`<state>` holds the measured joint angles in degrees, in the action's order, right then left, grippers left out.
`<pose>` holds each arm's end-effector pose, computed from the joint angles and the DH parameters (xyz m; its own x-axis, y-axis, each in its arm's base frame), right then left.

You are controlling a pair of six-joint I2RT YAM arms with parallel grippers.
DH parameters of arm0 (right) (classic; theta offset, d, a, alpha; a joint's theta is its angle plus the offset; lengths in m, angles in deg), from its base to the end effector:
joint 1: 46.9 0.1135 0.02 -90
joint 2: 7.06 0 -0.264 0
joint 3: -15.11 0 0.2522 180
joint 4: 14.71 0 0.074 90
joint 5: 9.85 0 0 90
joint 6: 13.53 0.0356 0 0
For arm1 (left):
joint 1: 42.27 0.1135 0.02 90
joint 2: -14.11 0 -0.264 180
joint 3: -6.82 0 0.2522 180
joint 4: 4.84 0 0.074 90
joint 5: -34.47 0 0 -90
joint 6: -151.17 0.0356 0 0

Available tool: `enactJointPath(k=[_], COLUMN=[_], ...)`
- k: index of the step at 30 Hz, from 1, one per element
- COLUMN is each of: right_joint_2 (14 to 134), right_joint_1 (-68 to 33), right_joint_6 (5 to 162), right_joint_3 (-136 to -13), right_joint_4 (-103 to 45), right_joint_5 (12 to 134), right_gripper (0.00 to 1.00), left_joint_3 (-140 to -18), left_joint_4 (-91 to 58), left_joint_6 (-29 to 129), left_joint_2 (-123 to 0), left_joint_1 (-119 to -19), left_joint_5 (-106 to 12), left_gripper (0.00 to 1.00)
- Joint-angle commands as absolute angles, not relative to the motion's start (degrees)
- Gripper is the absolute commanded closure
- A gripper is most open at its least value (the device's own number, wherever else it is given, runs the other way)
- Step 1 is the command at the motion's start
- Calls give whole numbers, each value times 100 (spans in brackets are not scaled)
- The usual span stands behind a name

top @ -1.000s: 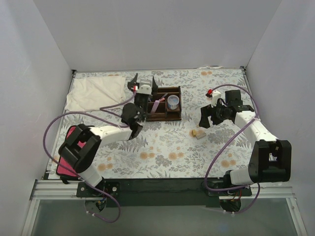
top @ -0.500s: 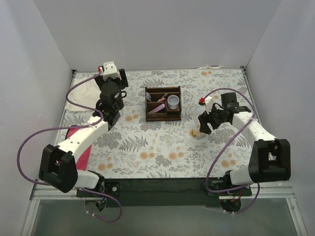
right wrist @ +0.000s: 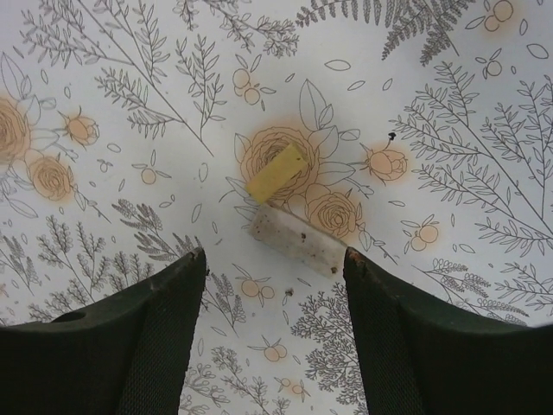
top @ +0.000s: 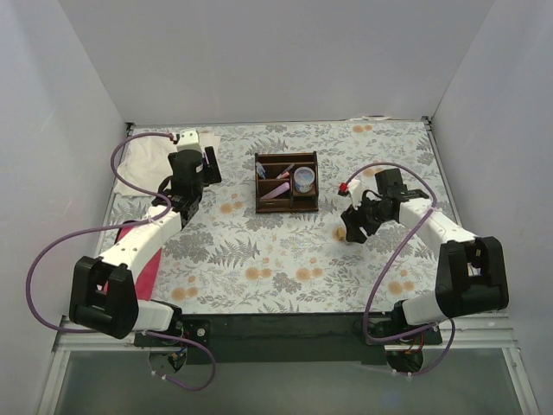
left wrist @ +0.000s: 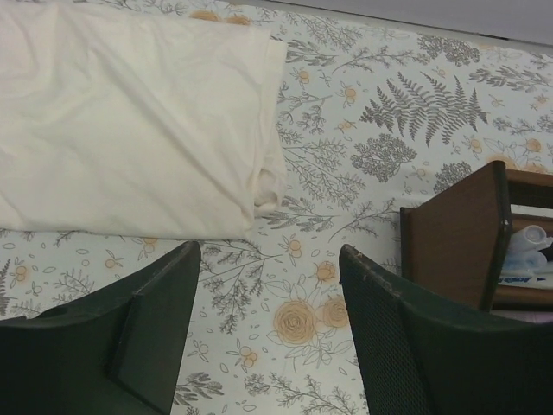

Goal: Sort the stationery into containers
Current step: Move the storage box to the center of the board.

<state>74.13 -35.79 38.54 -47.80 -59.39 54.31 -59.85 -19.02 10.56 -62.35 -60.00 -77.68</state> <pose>0.2592 0.0667 0.2008 -0.4633 -0.6548 -0.5972 -0.8274 0.5610 0.0268 0.2941 -0.0799 0.2838 -0.2099 -0.6844 -0.6982 -0.3283 0.7220 -0.6090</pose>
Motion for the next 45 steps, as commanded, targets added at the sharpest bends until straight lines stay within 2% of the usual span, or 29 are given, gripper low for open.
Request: enactJointPath(k=[1, 2, 3, 6, 8, 10, 11, 14, 21, 24, 25, 27, 31, 34, 38, 45], right_joint_2=[7582, 7548, 7495, 7126, 6907, 6853, 6844, 6940, 7485, 7959, 8221, 8478, 8926, 9207, 9498, 9797], right_joint_1=[-3557, -3557, -3557, -3565, -3539, -3539, -3548, -3548, -3170, -3038, -3021, -2968, -2801, -2722, -2617, -2599], right_joint_6=[4964, 5245, 6057, 7134, 7751, 7936, 7937, 7928, 7939, 7718, 7726, 7796, 7849, 7928, 7998, 7955], right_joint_3=[-5252, -5253, -5166, -4920, -4656, -4524, -4497, -4401, -4733, -5215, -5331, -5638, -5911, -6104, -6421, -6843], right_joint_4=[-5607, -5555, -5467, -5229, -5071, -5071, -5079, -5071, -3736, -3638, -3560, -3524, -3357, -3296, -3199, -3190], right_joint_5=[5431, 5510, 5815, 5959, 5845, 5932, 5959, 5766, 5809, 5608, 5546, 5380, 5186, 5106, 4992, 5185], right_gripper=[33, 40, 42, 37, 38, 38, 38, 38, 37, 42, 48, 53, 74, 80, 83, 83], left_joint_3=[-6038, -6064, -6082, -6012, -6003, -5968, -5968, -5976, -6144, -6082, -6099, -6205, -6433, -6723, -7031, -7409], left_joint_4=[-2088, -2097, -2132, -2167, -2141, -2193, -2220, -2448, -2590, -2396, -2344, -2334, -2160, -2088, -2106, -2097], left_joint_6=[905, 774, 686, 483, 395, 254, 237, 44, -958, -1108, -1117, -1152, -1231, -1240, -1371, -1521], left_joint_2=[-6217, -6252, -6261, -6410, -6577, -6797, -6850, -7174, -8177, -8353, -8406, -8599, -8950, -9267, -9601, -9917], left_joint_1=[-6002, -6002, -6002, -6002, -6002, -5967, -5958, -5949, -5984, -6046, -6046, -6064, -6134, -6300, -6459, -6573], left_joint_5=[-7407, -7433, -7512, -7434, -7241, -6839, -6653, -6275, -5764, -5720, -5702, -5615, -5396, -5289, -5245, -5245], left_gripper=[37, 38, 39, 41, 45, 55, 69, 100, 100, 100, 100, 100, 100, 100, 100, 100])
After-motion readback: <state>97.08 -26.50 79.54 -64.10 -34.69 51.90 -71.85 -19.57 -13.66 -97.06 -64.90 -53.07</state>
